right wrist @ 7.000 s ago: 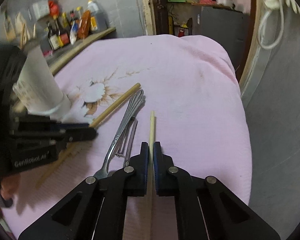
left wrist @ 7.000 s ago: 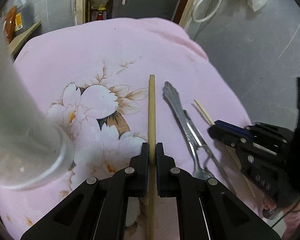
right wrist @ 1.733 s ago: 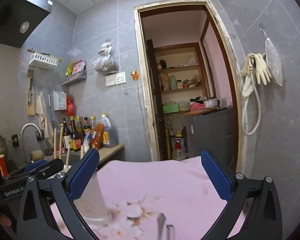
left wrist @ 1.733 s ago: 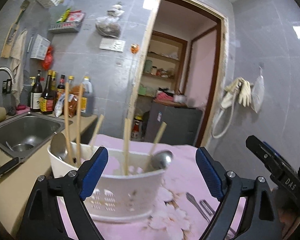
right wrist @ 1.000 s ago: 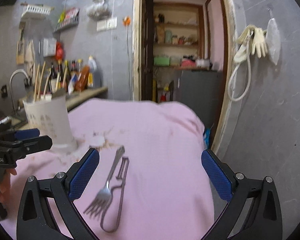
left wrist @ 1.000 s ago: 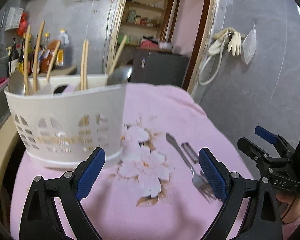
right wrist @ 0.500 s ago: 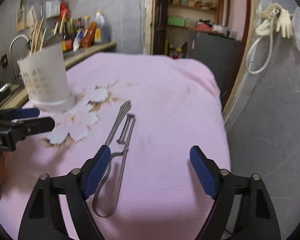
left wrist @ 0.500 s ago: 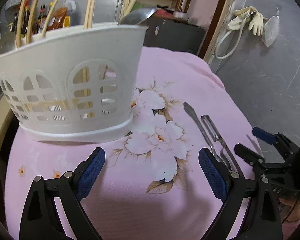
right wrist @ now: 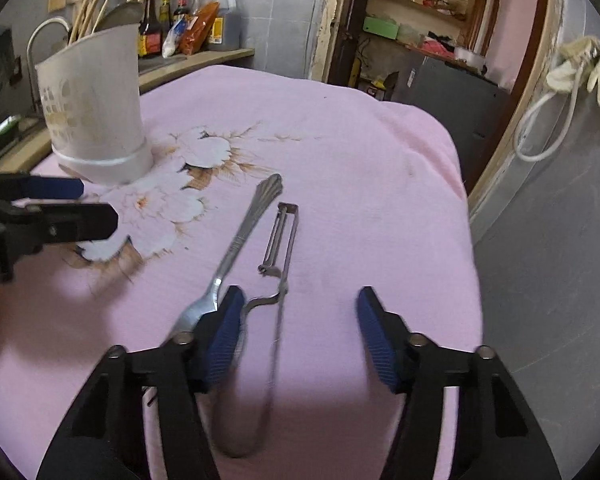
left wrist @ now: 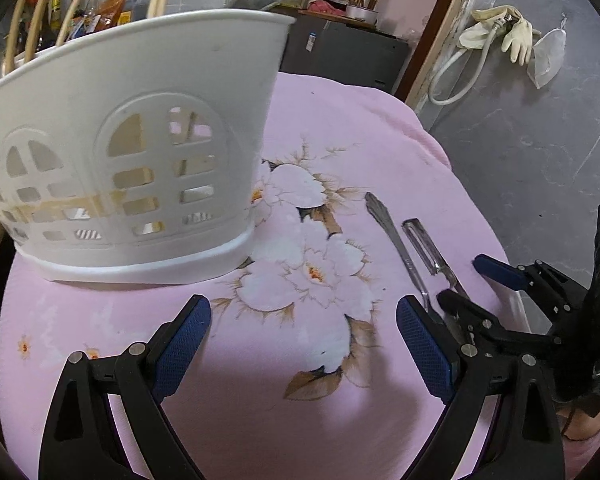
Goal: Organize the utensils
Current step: 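Close the right tool on the metal peeler while the left tool grasps the fork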
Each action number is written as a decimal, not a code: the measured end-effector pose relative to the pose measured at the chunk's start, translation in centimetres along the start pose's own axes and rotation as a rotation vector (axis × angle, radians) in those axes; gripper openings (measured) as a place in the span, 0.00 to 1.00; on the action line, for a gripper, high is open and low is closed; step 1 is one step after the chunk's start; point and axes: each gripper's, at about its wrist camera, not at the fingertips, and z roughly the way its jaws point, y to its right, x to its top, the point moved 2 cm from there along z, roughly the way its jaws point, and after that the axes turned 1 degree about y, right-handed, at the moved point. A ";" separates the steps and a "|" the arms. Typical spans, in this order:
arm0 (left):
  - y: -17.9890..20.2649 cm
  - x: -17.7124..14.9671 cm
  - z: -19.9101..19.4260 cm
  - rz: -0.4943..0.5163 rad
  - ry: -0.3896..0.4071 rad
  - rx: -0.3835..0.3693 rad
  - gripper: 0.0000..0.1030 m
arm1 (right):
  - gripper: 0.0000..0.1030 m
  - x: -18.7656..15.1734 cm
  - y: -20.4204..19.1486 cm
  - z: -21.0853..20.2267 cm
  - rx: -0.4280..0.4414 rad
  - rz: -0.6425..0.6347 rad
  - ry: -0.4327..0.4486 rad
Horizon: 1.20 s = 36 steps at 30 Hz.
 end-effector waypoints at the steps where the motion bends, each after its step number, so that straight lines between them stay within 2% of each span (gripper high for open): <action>1: 0.1 0.1 0.0 0.004 -0.003 -0.011 0.86 | 0.44 -0.1 0.2 -0.1 -0.003 -0.005 0.000; 5: 1.2 0.4 0.7 0.025 -0.036 -0.053 0.75 | 0.29 -0.4 1.0 -0.5 -0.007 -0.008 0.006; 8: 2.1 1.0 1.6 0.035 -0.072 -0.089 0.70 | 0.24 -0.6 1.6 -0.8 -0.012 0.002 0.013; 10: 2.8 1.5 2.0 0.052 -0.075 -0.090 0.67 | 0.22 -0.8 2.1 -1.0 -0.015 0.016 0.019; 12: 3.6 1.9 2.4 0.074 -0.083 -0.096 0.58 | 0.21 -0.9 2.5 -1.2 -0.021 0.028 0.023; 18: 5.3 2.7 4.6 0.087 -0.151 -0.120 0.42 | 0.19 -1.5 4.0 -1.5 -0.037 0.076 0.031; 25: 6.2 3.7 6.0 0.091 -0.168 -0.073 0.31 | 0.19 -2.0 5.0 -1.6 -0.019 0.124 0.035; 30: 6.3 4.2 6.9 0.086 -0.192 -0.060 0.11 | 0.19 -1.7 5.2 -1.2 0.004 0.145 0.027; 36: 5.4 3.8 6.6 0.060 -0.233 -0.130 0.08 | 0.19 -1.3 5.9 -0.8 0.056 0.185 0.008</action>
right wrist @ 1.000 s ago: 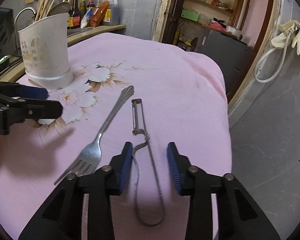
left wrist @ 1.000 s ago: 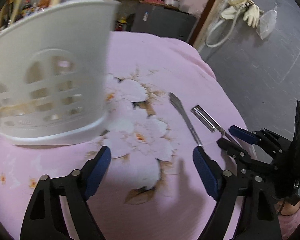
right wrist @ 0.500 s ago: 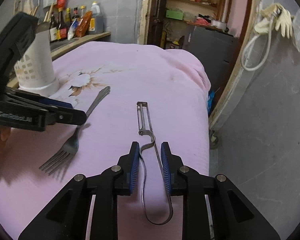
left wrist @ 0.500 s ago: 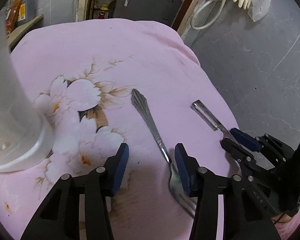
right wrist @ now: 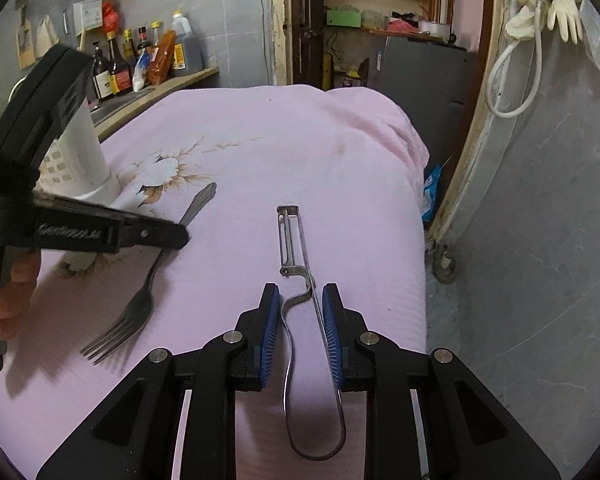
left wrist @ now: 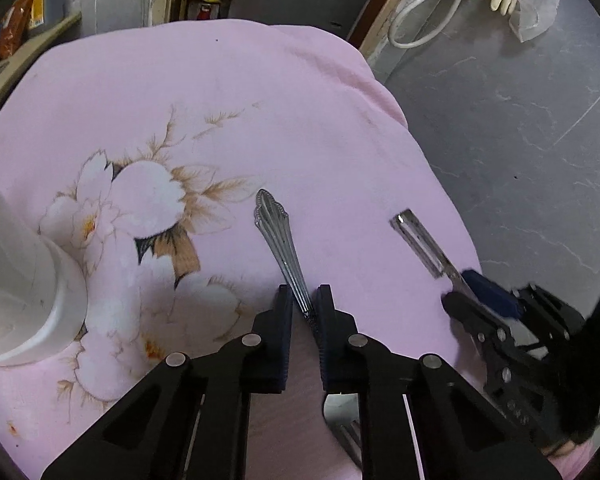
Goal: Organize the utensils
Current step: 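Close the right tool on the metal peeler while the left tool grasps the fork, then lift the peeler and fork and carry them over the white holder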
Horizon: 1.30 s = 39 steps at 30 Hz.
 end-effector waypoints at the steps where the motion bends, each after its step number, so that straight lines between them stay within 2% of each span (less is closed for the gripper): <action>1: 0.0 -0.3 -0.2 0.004 -0.003 -0.004 0.08 | 0.19 0.2 0.0 0.1 0.003 -0.003 -0.005; 7: -0.3 -2.6 -1.7 0.069 -0.044 -0.005 0.07 | 0.19 1.3 -0.2 1.3 0.006 0.021 -0.028; 14: 1.3 -3.4 -1.8 0.192 -0.061 0.071 0.09 | 0.21 2.8 -0.6 3.2 -0.003 0.010 -0.080; 16: 1.4 -3.8 -1.8 0.202 -0.059 0.080 0.09 | 0.19 2.9 -0.8 3.3 -0.009 -0.011 -0.086; 17: 1.4 -3.9 -1.8 0.203 -0.053 0.082 0.09 | 0.13 2.9 -0.8 3.2 -0.011 -0.011 -0.084; 20: 1.1 -4.1 -1.9 0.161 -0.027 0.071 0.07 | 0.12 2.6 -1.0 2.7 -0.023 -0.009 -0.062; 23: 0.6 -5.1 -3.2 0.098 0.024 0.035 0.04 | 0.12 2.0 -1.1 1.6 -0.005 0.008 -0.015; 26: 1.0 -6.0 -4.8 0.131 0.127 0.076 0.04 | 0.11 1.5 -1.6 0.1 0.007 0.002 0.057; 31: 1.3 -6.8 -6.8 0.126 0.248 0.060 0.04 | 0.10 1.3 -2.6 -3.0 0.015 -0.002 0.216; 39: 1.7 -8.2 -11.1 0.138 0.539 0.060 0.03 | 0.10 0.9 -4.5 -6.8 -0.003 0.003 0.479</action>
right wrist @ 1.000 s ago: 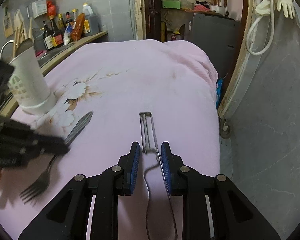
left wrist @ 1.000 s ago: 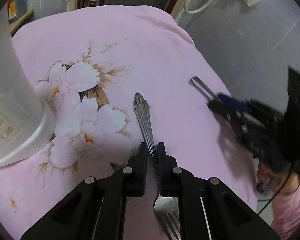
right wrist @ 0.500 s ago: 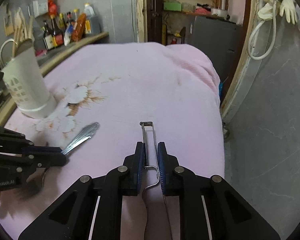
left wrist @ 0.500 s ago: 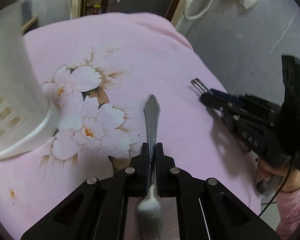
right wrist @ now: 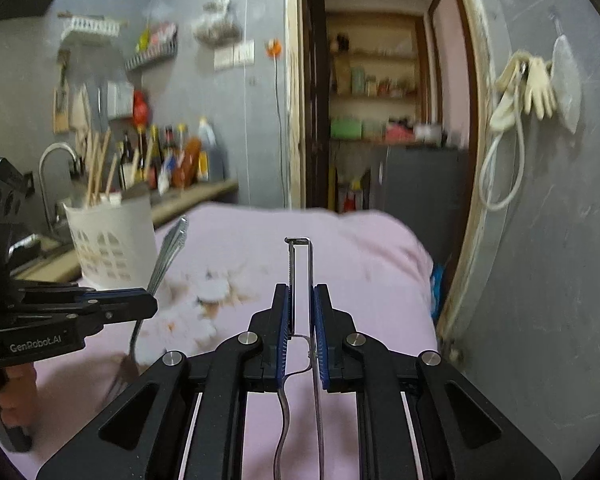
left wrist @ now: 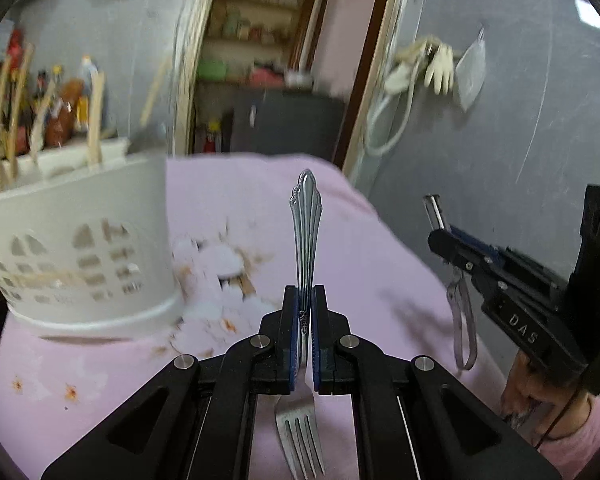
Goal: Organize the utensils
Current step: 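Lift the peeler and fork and carry them over the white holder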
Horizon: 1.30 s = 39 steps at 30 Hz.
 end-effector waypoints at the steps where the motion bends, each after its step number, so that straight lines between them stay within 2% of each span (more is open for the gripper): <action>1: 0.2 0.0 0.1 0.003 0.021 0.002 0.03 | 0.10 0.2 -0.3 -0.4 0.001 0.001 0.035; 4: 0.4 0.2 -1.4 0.012 0.106 0.011 0.03 | 0.10 0.7 -0.6 -1.1 0.002 -0.002 0.101; 8: 0.5 0.5 -2.1 0.023 0.176 0.030 0.00 | 0.10 1.1 -1.4 -1.5 0.017 0.002 0.149; 15: 0.0 0.4 -2.4 0.015 0.202 0.029 0.00 | 0.10 1.4 -2.1 -1.8 0.027 0.020 0.182; 26: -1.4 4.0 -5.1 0.032 0.268 0.081 0.00 | 0.10 5.0 -3.3 -4.0 0.027 0.034 0.356; 31: -3.2 6.4 -7.5 0.022 0.319 0.115 0.00 | 0.10 7.5 -4.5 -3.2 0.088 0.066 0.408; 39: -8.8 9.6 -11.5 -0.075 0.394 0.192 0.00 | 0.10 11.9 -8.2 -0.3 0.246 0.134 0.471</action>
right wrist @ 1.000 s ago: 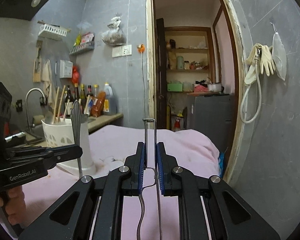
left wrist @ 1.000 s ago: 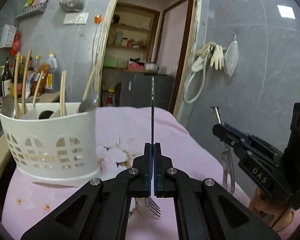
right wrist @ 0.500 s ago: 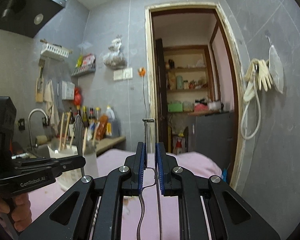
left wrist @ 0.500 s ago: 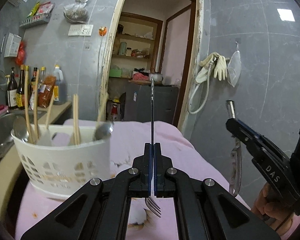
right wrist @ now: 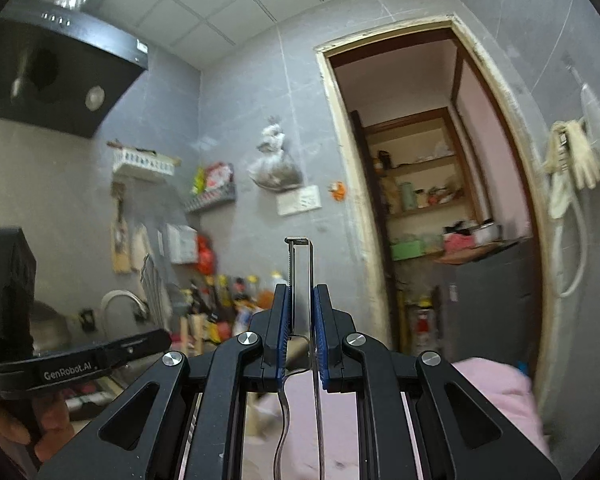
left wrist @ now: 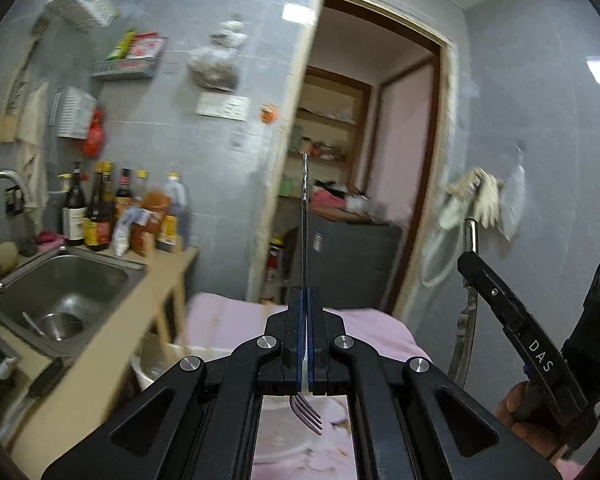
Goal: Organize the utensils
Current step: 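Lift the peeler and fork and carry them over the white holder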
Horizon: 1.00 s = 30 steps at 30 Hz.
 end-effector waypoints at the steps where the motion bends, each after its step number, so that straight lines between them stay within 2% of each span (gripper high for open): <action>1: -0.8 0.4 -0.1 -0.008 0.005 0.018 0.00 | 0.10 0.1 -0.5 0.6 0.014 0.003 0.009; 9: -5.0 2.3 0.2 -0.022 0.059 0.169 0.00 | 0.10 -0.1 -3.2 5.2 0.100 0.065 0.057; 15: -6.8 1.9 1.6 0.001 0.064 0.239 0.00 | 0.10 -1.8 -3.5 6.9 0.100 0.066 0.044; 30: -7.1 -1.4 4.6 0.031 0.000 0.296 0.00 | 0.10 -5.4 -3.6 9.7 0.062 0.010 -0.037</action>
